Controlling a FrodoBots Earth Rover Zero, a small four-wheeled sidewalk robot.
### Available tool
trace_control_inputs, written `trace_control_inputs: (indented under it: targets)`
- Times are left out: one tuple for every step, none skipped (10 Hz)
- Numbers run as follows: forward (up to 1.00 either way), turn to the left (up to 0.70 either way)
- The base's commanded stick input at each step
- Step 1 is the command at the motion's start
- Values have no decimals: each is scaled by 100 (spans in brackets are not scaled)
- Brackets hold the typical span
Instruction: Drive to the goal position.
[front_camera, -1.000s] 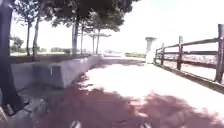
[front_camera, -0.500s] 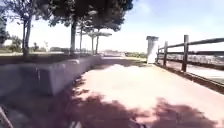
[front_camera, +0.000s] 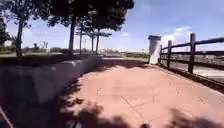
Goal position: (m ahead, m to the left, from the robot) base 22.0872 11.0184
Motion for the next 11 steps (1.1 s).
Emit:
trace_control_inputs:
  targets:
    - [70, 0]
    - [70, 0]
    - [70, 0]
    - [70, 0]
    - [70, 0]
    - [70, 0]
    - [70, 0]
    - [70, 0]
    - [70, 0]
    - [70, 0]
    - [70, 0]
